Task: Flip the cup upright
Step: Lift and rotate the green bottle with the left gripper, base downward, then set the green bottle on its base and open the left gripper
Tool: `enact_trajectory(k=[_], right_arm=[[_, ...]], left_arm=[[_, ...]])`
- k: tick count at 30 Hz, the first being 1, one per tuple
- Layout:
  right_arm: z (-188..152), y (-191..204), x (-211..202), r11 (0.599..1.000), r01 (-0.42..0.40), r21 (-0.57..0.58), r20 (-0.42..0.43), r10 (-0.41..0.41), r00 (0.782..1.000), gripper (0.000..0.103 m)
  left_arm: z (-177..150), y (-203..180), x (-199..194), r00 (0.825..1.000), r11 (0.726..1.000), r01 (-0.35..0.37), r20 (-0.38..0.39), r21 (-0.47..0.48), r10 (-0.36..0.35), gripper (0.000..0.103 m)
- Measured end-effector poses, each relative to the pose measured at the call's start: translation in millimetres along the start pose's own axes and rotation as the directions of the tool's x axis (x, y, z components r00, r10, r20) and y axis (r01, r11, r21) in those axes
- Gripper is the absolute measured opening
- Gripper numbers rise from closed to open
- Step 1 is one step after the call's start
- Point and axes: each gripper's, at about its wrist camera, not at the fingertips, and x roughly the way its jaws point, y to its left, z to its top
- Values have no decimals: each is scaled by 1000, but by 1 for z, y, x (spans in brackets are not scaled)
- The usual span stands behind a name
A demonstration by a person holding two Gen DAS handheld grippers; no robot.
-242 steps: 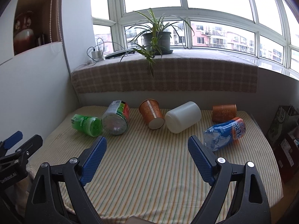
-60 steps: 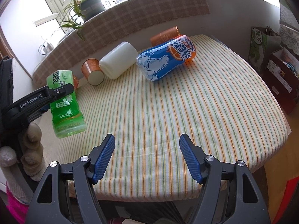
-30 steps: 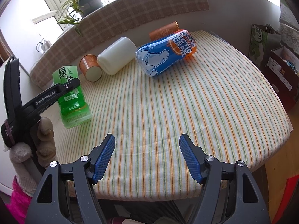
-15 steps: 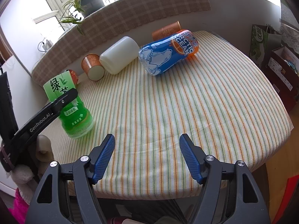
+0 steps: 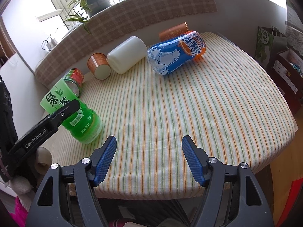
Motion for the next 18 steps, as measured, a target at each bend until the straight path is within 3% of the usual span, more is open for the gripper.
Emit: enact_trajectory(k=[9,13,18], right_arm=[[-1,2,-1,1000,-1,1,3,1,1000,71],[-1,1,-2,1000,-3,-1,6,3,1000,71],[0,3,-3,1000,-8,-9,12,8,1000,71]], left_arm=[[-7,4,4,997,999,49,-52,-22,-50,67],[-9,3,2,996,998,68,-55,-20,-69,85],[-12,3,1,996,998,64,-67,-8,-64,90]])
